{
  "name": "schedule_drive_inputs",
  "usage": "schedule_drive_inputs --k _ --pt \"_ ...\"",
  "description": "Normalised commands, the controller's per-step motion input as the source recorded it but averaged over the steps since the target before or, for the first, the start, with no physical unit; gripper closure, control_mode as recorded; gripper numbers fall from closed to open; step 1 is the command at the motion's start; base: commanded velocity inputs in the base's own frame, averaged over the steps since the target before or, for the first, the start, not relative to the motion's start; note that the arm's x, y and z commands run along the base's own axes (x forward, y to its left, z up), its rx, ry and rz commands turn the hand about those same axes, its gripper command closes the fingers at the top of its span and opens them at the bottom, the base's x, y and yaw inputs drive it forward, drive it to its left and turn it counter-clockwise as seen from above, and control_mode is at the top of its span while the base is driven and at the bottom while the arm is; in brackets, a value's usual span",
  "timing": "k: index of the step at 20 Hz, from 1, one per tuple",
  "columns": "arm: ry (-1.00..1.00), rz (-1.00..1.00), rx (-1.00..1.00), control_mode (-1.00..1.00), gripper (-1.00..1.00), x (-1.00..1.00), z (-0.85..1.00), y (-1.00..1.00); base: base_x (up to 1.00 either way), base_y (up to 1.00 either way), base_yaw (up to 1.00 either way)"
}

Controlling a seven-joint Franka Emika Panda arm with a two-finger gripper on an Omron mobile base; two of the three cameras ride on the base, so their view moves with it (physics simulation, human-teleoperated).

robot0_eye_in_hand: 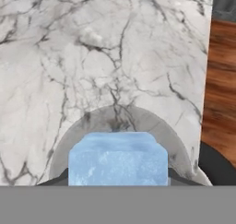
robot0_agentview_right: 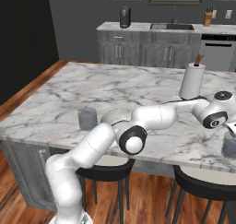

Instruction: There are four ice cubes in the ice bowl. Place two ice cubes in each glass of water.

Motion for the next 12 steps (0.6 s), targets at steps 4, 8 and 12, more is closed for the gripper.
schedule_drive_inputs --k 4,8,12 --pt "0.01 0.0 0.01 -1.0 1.0 0.16 -0.09 -0.15 0.0 0.0 0.0" --pt "0.0 0.0 0.05 -1.0 -1.0 0.06 0.07 -0.18 0.0 0.0 0.0" --pt "-0.01 0.0 0.09 -1.0 -1.0 0.0 0.23 -0.2 0.0 0.0 0.0"
